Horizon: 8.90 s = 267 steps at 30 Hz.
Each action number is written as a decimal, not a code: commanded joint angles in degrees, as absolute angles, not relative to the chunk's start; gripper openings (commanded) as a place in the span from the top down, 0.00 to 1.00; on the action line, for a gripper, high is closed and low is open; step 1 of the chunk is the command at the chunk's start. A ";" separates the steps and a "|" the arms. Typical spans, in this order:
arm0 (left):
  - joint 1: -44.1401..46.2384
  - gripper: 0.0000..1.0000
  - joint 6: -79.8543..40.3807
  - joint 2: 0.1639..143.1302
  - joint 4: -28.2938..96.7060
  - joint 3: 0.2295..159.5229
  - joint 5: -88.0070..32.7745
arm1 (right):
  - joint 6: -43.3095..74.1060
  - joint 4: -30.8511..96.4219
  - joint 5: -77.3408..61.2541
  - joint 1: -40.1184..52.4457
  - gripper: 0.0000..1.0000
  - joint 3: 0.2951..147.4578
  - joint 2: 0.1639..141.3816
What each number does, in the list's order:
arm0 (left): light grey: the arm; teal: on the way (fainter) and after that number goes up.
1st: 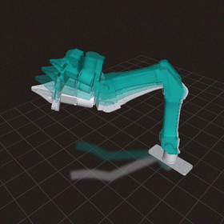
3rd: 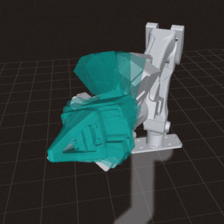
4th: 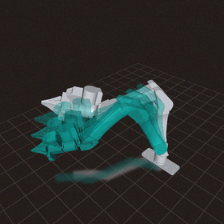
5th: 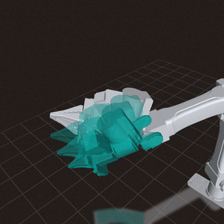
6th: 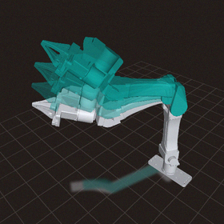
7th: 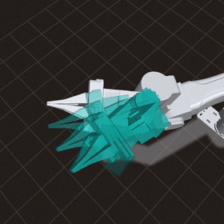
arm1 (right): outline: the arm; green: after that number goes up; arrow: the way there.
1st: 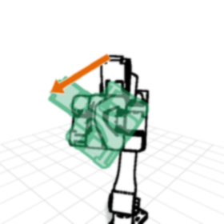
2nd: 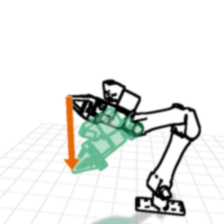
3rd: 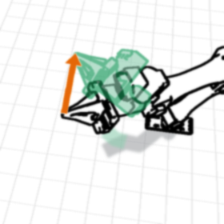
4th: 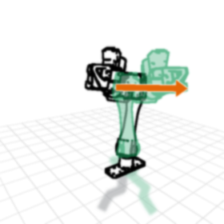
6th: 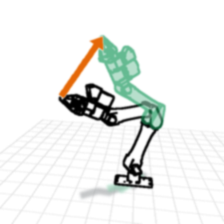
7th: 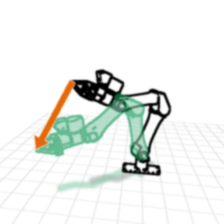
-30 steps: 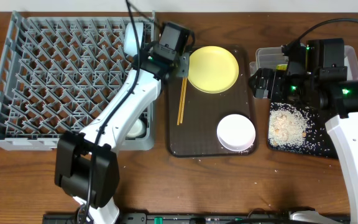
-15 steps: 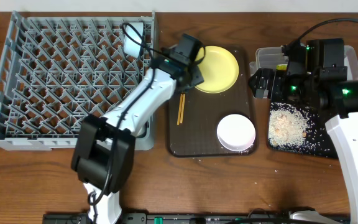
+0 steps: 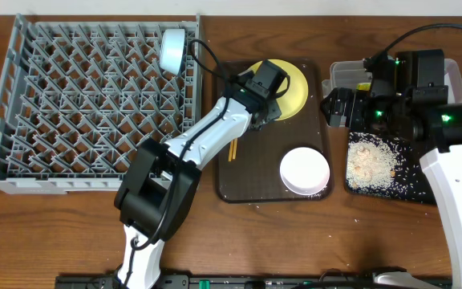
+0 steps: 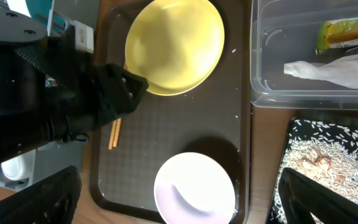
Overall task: Sort waste into correct bins and load items into the dishwasher
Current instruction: 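Move left gripper right to yellow plate edge, then grasp yellow plate rim with left gripper, then lift yellow plate and carry it to back of rack, then stand yellow plate upright in rack and release it, then move left gripper to pink bowl and grasp its rim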
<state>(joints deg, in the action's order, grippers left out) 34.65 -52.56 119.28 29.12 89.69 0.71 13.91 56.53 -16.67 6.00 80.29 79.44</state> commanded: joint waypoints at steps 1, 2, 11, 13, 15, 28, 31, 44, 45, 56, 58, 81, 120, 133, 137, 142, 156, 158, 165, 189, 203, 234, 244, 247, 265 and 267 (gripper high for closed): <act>34.54 0.57 -53.87 119.94 29.26 89.56 5.67 | 13.19 56.60 -16.51 5.69 0.01 80.55 79.50; 34.54 0.57 -54.26 120.01 29.19 89.56 5.80 | 13.19 56.60 -16.51 5.69 0.01 80.55 79.50; 34.74 0.57 -56.31 121.14 28.99 89.56 5.87 | 13.19 56.60 -16.51 5.69 0.01 80.55 79.50; 34.76 0.56 -57.36 121.99 28.47 89.56 5.85 | 13.19 56.60 -16.51 5.69 0.01 80.55 79.50; 34.81 0.56 -57.34 122.98 27.38 89.56 5.65 | 13.19 56.60 -16.51 5.69 0.01 80.55 79.50; 34.81 0.67 -57.32 126.37 23.42 89.56 5.67 | 13.19 56.60 -16.51 5.69 0.01 80.55 79.50; 34.79 0.84 -57.30 126.37 23.51 89.56 5.72 | 13.19 56.60 -16.51 5.69 0.01 80.55 79.50; 34.61 0.93 -55.53 126.23 23.90 89.58 5.67 | 13.19 56.60 -16.51 5.69 0.01 80.55 79.50; 34.48 0.93 -54.89 126.08 23.90 89.58 5.65 | 13.19 56.60 -16.51 5.69 0.01 80.55 79.50; 32.69 0.93 -36.82 118.69 24.97 89.58 5.63 | 13.19 56.60 -16.51 5.69 0.01 80.55 79.50; 32.69 0.93 -35.05 117.73 25.26 89.58 5.63 | 13.19 56.60 -16.51 5.69 0.01 80.55 79.50; 32.86 0.56 -41.28 124.90 24.05 89.56 5.61 | 13.19 56.60 -16.51 5.69 0.01 80.55 79.50; 25.80 0.93 -34.63 119.90 20.23 89.58 -0.82 | 13.19 56.60 -16.51 5.69 0.01 80.55 79.50; 24.38 0.93 -14.46 101.78 22.46 89.58 15.09 | 13.19 56.60 -16.51 5.69 0.01 80.55 79.50; 23.77 0.92 -6.55 98.37 22.52 89.58 26.98 | 13.19 56.60 -16.51 5.69 0.01 80.55 79.50; 21.15 0.92 9.87 96.79 20.05 89.58 30.92 | 13.19 56.60 -16.51 5.69 0.01 80.55 79.50; 8.93 0.93 29.21 96.57 5.80 89.58 27.20 | 13.19 56.60 -16.51 5.69 0.01 80.55 79.50; 7.68 0.92 31.44 96.57 3.60 89.58 27.20 | 13.19 56.60 -16.51 5.69 0.01 80.55 79.50; 3.42 0.92 39.62 96.99 0.49 89.58 25.96 | 13.19 56.60 -16.51 5.69 0.01 80.55 79.50; 0.95 0.93 40.29 114.83 -6.81 89.58 25.98 | 13.19 56.60 -16.51 5.69 0.01 80.55 79.50; 1.08 0.34 26.48 115.20 -3.90 89.82 26.85 | 13.19 56.60 -16.51 5.69 0.01 80.55 79.50; 26.28 0.06 -28.99 98.89 46.33 81.60 -18.15 | 13.19 56.60 -16.51 5.69 0.01 80.55 79.50; 36.60 0.14 -33.74 110.80 40.10 81.10 -18.00 | 13.19 56.60 -16.51 5.69 0.01 80.55 79.50; 38.41 0.17 -33.74 112.77 38.61 81.10 -17.98 | 13.19 56.60 -16.51 5.69 0.01 80.55 79.50; 40.86 0.92 -33.76 116.60 35.44 81.12 -17.12 | 13.19 56.60 -16.51 5.69 0.01 80.55 79.50; 40.62 0.93 -33.74 116.44 35.46 81.21 -17.12 | 13.19 56.60 -16.51 5.69 0.01 80.55 79.50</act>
